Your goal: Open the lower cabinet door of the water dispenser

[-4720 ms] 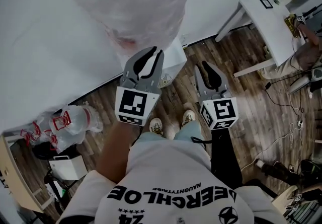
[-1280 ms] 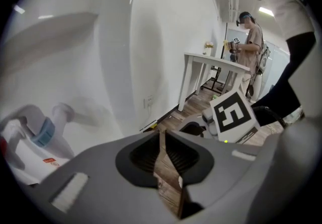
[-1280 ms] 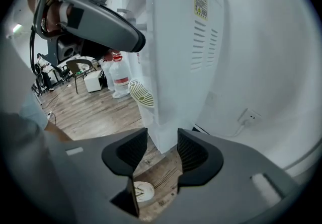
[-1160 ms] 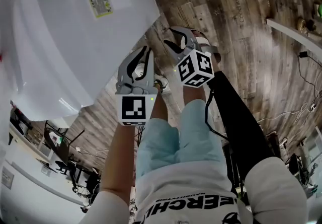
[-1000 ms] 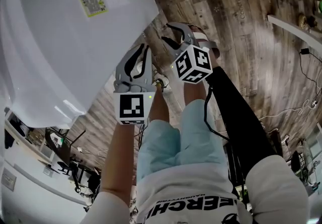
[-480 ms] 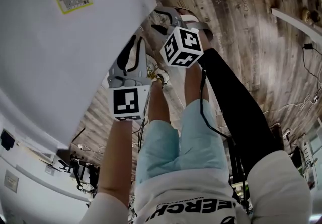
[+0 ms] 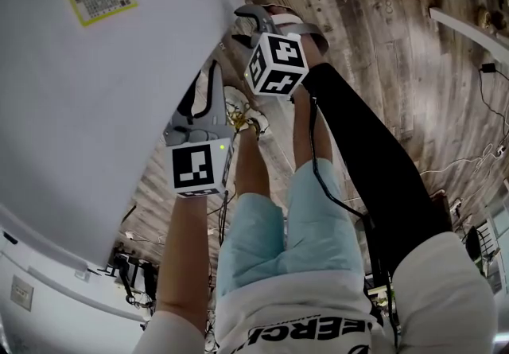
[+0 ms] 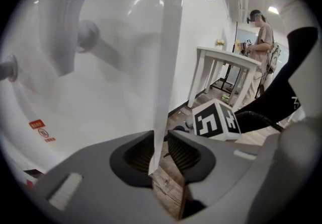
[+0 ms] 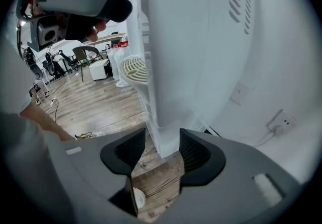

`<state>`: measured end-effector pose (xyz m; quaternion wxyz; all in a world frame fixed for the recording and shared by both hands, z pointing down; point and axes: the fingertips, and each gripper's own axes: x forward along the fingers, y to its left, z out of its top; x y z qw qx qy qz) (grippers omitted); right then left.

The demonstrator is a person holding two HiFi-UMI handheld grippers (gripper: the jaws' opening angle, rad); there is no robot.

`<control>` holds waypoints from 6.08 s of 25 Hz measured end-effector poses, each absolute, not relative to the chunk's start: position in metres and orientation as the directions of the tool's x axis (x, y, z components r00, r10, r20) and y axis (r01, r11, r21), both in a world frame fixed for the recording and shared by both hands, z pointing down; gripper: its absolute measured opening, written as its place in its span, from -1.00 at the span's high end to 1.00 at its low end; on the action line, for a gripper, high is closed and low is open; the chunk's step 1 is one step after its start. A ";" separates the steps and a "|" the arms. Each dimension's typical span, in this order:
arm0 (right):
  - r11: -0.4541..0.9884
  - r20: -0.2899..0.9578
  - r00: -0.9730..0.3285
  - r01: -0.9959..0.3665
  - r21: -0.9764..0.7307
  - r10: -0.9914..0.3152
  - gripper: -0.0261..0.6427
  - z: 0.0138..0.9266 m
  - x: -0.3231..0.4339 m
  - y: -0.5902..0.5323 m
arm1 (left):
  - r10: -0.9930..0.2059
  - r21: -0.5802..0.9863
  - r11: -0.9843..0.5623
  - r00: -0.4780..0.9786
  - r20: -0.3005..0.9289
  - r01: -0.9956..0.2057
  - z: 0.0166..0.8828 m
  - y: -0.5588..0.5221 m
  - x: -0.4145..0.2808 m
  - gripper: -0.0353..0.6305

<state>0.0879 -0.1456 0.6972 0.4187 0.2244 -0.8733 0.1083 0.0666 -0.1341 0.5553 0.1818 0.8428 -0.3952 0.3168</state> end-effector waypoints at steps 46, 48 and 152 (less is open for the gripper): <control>0.885 0.796 -0.521 -0.465 0.037 -0.307 0.38 0.702 0.077 -0.161 | -0.594 0.083 -0.572 0.482 0.643 -0.816 0.547 -0.145 0.056 0.63; 0.881 0.796 -0.520 -0.472 0.035 -0.310 0.38 0.702 0.077 -0.161 | -0.595 0.083 -0.570 0.481 0.643 -0.817 0.547 -0.145 0.055 0.63; 0.825 0.840 -0.455 -0.565 -0.018 -0.294 0.43 0.709 0.019 0.001 | -0.601 0.090 -0.598 0.520 0.607 -0.797 0.571 -0.019 -0.040 0.63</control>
